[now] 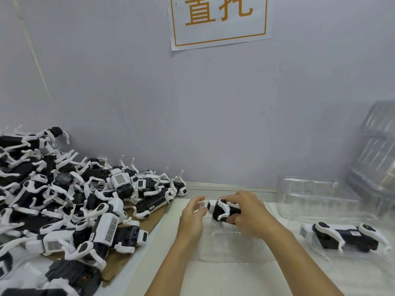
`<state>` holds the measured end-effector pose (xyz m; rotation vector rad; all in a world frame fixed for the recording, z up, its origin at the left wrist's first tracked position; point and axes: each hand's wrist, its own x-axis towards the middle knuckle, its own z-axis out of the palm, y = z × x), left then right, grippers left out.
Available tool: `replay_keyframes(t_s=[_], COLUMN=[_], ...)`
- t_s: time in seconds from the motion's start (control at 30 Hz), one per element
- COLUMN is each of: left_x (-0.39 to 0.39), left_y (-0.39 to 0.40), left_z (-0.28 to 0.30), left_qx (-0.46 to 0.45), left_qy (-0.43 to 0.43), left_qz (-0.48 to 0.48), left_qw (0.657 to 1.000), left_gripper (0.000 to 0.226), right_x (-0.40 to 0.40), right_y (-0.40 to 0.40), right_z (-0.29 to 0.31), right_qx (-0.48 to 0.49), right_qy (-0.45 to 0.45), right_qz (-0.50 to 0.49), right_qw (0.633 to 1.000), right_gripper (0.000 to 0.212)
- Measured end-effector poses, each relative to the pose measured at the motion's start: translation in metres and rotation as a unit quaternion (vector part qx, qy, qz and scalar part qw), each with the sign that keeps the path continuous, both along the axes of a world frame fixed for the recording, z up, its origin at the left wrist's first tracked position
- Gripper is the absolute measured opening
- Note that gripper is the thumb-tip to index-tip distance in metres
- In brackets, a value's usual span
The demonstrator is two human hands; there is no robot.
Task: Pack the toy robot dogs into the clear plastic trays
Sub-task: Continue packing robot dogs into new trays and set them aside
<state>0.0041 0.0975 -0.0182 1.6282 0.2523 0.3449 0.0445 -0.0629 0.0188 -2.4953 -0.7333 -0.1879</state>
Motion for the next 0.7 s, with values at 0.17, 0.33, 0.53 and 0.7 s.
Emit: replay_keyframes(t_s=[0.17, 0.33, 0.53, 0.7], left_x=[0.0035, 0.0080, 0.0087, 0.0087], left_y=[0.0021, 0.0020, 0.0005, 0.0000], left_z=[0.0024, 0.0048, 0.0044, 0.0043], left_qx=[-0.027, -0.067, -0.059, -0.056], left_qy=[0.020, 0.061, 0.055, 0.052], left_qz=[0.001, 0.013, 0.033, 0.039], left_qw=[0.999, 0.996, 0.996, 0.996], left_gripper=[0.017, 0.028, 0.028, 0.028], right_x=[-0.0021, -0.0045, -0.0052, -0.0064], right_y=[-0.0008, -0.0010, -0.0010, -0.0012], right_z=[0.0044, 0.0056, 0.0056, 0.0061], right_qx=[0.032, 0.042, 0.054, 0.056], right_qy=[0.015, 0.025, 0.035, 0.040], right_qz=[0.014, 0.029, 0.025, 0.029], right_qw=[0.999, 0.998, 0.998, 0.997], right_gripper=[0.033, 0.032, 0.026, 0.022])
